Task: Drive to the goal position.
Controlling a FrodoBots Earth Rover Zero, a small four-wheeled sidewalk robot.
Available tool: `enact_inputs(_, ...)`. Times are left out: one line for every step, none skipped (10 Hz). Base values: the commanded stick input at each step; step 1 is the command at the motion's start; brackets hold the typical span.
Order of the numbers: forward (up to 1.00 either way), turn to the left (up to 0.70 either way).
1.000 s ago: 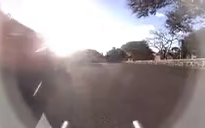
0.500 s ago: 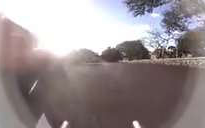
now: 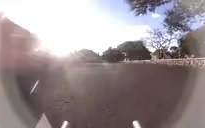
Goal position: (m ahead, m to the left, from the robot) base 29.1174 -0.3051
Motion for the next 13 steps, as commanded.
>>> enact_inputs(0.7, 0.03)
enact_inputs(0.7, 0.03)
enact_inputs(0.7, 0.03)
enact_inputs(0.7, 0.03)
enact_inputs(0.7, 0.03)
enact_inputs(0.7, 0.03)
enact_inputs(0.7, 0.03)
enact_inputs(0.7, 0.03)
enact_inputs(0.7, 0.0)
enact_inputs(0.7, -0.11)
enact_inputs(0.7, -0.23)
enact_inputs(0.7, -0.28)
enact_inputs(0.7, -0.28)
